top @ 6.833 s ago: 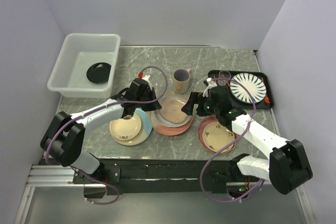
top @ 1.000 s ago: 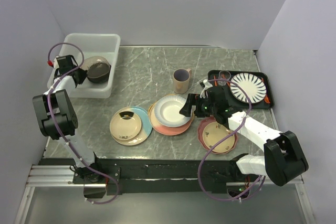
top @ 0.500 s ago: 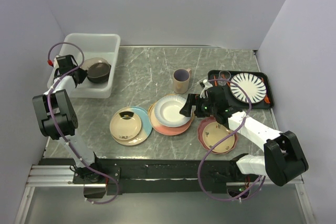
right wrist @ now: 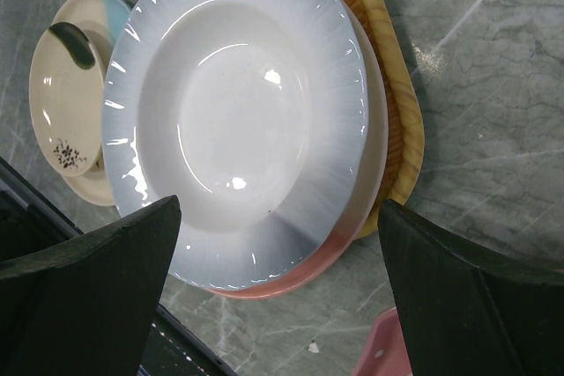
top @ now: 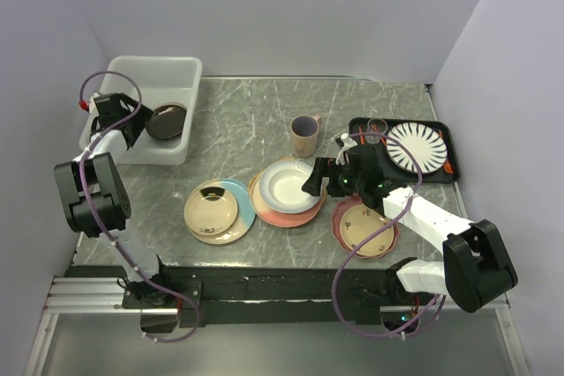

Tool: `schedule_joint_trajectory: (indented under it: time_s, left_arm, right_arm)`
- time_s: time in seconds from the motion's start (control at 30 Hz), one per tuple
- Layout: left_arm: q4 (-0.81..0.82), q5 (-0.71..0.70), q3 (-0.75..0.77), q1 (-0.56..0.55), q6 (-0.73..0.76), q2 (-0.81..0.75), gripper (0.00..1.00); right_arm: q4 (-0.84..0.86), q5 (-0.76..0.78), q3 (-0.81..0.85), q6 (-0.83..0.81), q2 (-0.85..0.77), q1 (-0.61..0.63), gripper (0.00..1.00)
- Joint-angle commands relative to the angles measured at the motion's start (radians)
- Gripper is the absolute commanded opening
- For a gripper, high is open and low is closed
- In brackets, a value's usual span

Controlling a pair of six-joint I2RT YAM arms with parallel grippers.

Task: Place the plates into the plastic bin on the countertop
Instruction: Place the plate in the plastic bin.

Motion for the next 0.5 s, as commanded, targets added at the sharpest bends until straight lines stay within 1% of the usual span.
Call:
schedule_joint_trajectory:
  time_s: [0.0,0.2,0.33,0.37,0.47]
  left_arm:
    - [0.113,0.018,-0.043,0.003,0.009,-0.100,0.96]
    - [0.160,0.068,-0.070,-0.001,0.012,-0.141,0.99]
    - [0.209,0.120,-0.086,-0.013,0.015,-0.160,0.99]
    - [0.217,0.140,-0.087,-0.025,0.017,-0.164,0.99]
    - [0.197,0.131,-0.066,-0.066,0.037,-0.171,0.99]
  right_arm:
    - [0.011,0.016,0.038,-0.014,-0.023,0.006,1.00]
    - [0.012,0.018,0.035,-0.011,-0.019,0.004,1.00]
    - [0.000,0.030,0.042,-0.007,-0.007,0.004,1.00]
    - [0.001,0.027,0.044,-0.004,-0.002,0.004,1.00]
    - [-0.005,0.027,0.047,-0.002,0.007,0.004,1.00]
